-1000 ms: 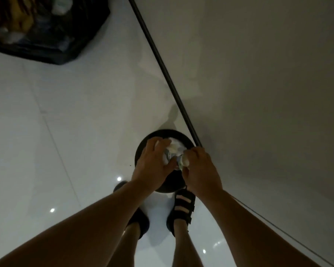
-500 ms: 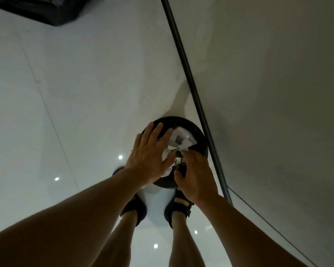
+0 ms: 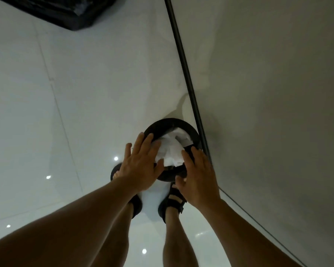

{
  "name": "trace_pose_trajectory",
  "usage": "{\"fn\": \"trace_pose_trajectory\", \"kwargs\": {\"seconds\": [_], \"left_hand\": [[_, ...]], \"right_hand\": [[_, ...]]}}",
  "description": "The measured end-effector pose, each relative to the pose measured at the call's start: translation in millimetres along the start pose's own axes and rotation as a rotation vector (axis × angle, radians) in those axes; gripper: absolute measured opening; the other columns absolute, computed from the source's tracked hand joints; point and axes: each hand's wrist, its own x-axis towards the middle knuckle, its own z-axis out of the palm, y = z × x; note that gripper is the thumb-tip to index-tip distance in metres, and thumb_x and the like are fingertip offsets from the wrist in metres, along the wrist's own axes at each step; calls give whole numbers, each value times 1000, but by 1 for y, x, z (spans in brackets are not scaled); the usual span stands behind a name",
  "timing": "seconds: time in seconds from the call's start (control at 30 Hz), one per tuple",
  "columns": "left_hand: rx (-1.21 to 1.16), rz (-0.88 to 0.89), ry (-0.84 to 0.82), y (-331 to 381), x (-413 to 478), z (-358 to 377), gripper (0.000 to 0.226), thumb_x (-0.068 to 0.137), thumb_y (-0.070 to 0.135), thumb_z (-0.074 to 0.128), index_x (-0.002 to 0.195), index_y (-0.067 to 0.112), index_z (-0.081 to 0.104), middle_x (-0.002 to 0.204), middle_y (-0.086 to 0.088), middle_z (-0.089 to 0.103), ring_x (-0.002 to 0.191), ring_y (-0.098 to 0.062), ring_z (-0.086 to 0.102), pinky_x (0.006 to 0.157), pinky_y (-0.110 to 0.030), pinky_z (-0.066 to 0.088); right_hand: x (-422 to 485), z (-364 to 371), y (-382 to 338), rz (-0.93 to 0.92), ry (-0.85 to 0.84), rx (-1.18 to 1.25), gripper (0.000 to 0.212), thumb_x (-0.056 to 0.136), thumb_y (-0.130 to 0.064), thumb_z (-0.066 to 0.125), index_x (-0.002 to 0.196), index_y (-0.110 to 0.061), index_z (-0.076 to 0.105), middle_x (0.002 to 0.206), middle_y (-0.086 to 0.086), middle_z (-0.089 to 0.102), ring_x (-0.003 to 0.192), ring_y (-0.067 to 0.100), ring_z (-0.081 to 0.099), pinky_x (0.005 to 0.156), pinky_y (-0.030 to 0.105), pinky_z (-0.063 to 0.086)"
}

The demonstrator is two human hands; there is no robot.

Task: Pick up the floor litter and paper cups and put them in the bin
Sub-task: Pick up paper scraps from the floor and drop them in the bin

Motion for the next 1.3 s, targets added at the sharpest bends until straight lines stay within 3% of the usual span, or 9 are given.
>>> {"fn": "trace_pose_trajectory", "kwargs": {"seconds": [0.3, 0.43, 0.6, 0.8, 0.97, 1.3], "left_hand": [[-110, -143, 176, -21, -124, -147, 71, 90, 62, 3, 152, 29, 12, 161, -1, 1, 148, -24, -10, 117, -51, 7], [-167, -235, 216, -27, -199, -199, 65, 94, 60, 8, 152, 31, 3, 161, 2, -8, 146, -21, -18, 117, -49, -1], [-273, -416, 374, -19, -298, -220, 63, 96, 57, 12, 152, 29, 8, 161, 0, 0, 147, -23, -11, 117, -53, 5], [-414, -731, 391, 20, -436, -173, 64, 95, 59, 13, 152, 30, 9, 161, 1, 1, 147, -23, -10, 116, -55, 2], [-574, -1054, 519, 44, -559, -127, 64, 95, 59, 14, 152, 29, 11, 161, 1, 3, 147, -22, -9, 115, -54, 6], [-833, -1652, 812, 125, -816, 42, 60, 97, 55, 21, 150, 28, 17, 160, 1, 8, 147, -21, -4, 115, -52, 10]], "right_hand": [[-56, -154, -73, -123, 33, -121, 76, 93, -53, 48, 155, -31, 10, 164, 4, 3, 150, 27, 3, 115, 39, 27], [-92, -212, -127, -282, 45, -187, 76, 93, -51, 50, 155, -32, 10, 164, 1, 1, 150, 23, -1, 118, 40, 20], [-143, -244, -183, -496, 45, -314, 75, 94, -53, 46, 155, -32, 9, 164, -1, -3, 150, 22, -6, 119, 43, 14], [-216, -247, -233, -740, -44, -499, 77, 92, -59, 43, 155, -32, 8, 164, 2, -3, 149, 24, -3, 117, 45, 16], [-298, -218, -303, -1018, -108, -657, 77, 92, -61, 41, 155, -33, 7, 164, 1, -4, 149, 22, -4, 117, 45, 12], [-557, -67, -401, -1582, -145, -884, 76, 92, -62, 40, 155, -34, 7, 163, 0, 1, 149, 21, -2, 116, 46, 15]]}}
